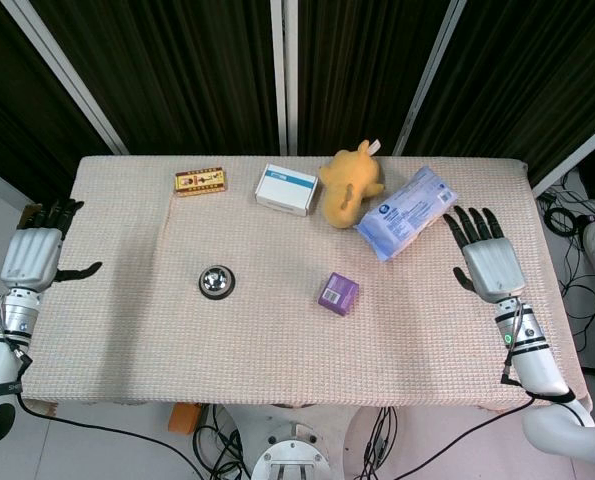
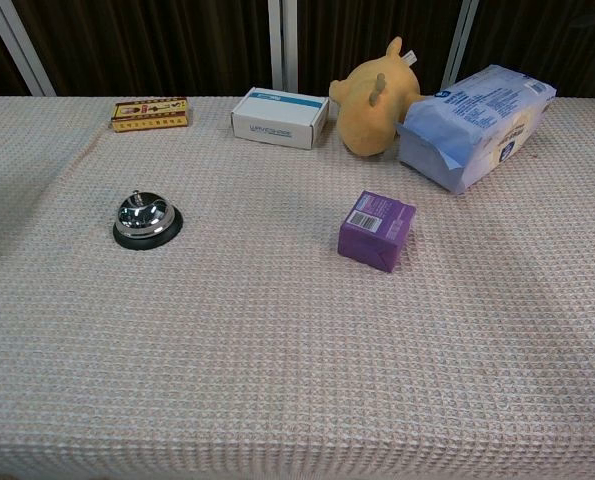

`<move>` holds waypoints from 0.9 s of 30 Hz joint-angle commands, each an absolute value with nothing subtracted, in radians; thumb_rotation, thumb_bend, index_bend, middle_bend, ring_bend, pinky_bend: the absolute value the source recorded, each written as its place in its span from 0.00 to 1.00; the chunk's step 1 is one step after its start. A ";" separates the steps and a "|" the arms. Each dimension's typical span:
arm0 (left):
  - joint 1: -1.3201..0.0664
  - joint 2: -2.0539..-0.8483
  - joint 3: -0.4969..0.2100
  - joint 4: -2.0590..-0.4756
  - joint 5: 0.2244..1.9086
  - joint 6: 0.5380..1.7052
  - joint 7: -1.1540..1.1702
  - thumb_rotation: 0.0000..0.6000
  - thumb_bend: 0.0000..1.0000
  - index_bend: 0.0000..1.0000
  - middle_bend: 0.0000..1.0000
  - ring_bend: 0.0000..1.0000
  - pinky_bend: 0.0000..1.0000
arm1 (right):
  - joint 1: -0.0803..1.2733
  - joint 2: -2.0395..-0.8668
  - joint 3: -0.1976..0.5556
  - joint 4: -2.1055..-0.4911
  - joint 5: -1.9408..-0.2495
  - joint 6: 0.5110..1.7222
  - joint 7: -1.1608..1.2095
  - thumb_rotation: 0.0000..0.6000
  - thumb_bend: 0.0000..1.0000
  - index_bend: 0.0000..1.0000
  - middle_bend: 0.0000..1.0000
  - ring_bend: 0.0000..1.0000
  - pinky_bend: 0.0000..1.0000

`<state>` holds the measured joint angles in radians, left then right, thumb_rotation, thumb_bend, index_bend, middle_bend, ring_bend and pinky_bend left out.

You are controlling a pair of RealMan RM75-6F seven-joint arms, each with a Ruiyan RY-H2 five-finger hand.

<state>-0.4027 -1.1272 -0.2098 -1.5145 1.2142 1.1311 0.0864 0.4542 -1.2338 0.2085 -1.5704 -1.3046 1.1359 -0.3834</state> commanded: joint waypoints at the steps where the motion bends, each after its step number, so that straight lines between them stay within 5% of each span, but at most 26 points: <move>1: -0.403 -1.138 -0.205 -1.501 1.223 1.143 0.088 0.75 0.16 0.10 0.09 0.05 0.17 | 0.453 -1.232 0.202 -1.573 -1.303 1.142 -0.384 1.00 0.21 0.00 0.00 0.00 0.00; 15: -0.399 -1.122 -0.153 -1.574 1.302 1.153 0.085 0.75 0.17 0.10 0.09 0.05 0.17 | 0.450 -1.212 0.195 -1.581 -1.313 1.177 -0.343 1.00 0.21 0.00 0.00 0.00 0.00; 17: -0.395 -1.149 -0.127 -1.572 1.368 1.186 0.091 0.83 0.20 0.09 0.12 0.10 0.21 | 0.450 -1.209 0.200 -1.583 -1.309 1.184 -0.336 1.00 0.21 0.00 0.00 0.00 0.00; 20: -0.375 -1.225 -0.084 -1.512 1.481 1.276 0.144 1.00 0.31 0.08 0.28 0.31 0.41 | 0.450 -1.201 0.212 -1.584 -1.306 1.199 -0.321 1.00 0.21 0.00 0.00 0.00 0.00; 22: -0.366 -1.271 -0.054 -1.470 1.515 1.292 0.190 1.00 0.36 0.08 0.56 0.60 0.68 | 0.447 -1.192 0.218 -1.588 -1.306 1.211 -0.311 1.00 0.21 0.00 0.00 0.00 0.00; 24: -0.366 -1.290 -0.031 -1.463 1.500 1.250 0.218 1.00 0.39 0.08 0.76 0.77 0.83 | 0.445 -1.182 0.221 -1.594 -1.305 1.218 -0.306 1.00 0.21 0.00 0.00 0.00 0.00; 27: -0.373 -1.315 -0.013 -1.437 1.464 1.185 0.240 1.00 0.52 0.07 0.89 0.88 0.93 | 0.443 -1.163 0.224 -1.607 -1.309 1.227 -0.304 1.00 0.21 0.00 0.00 0.00 0.00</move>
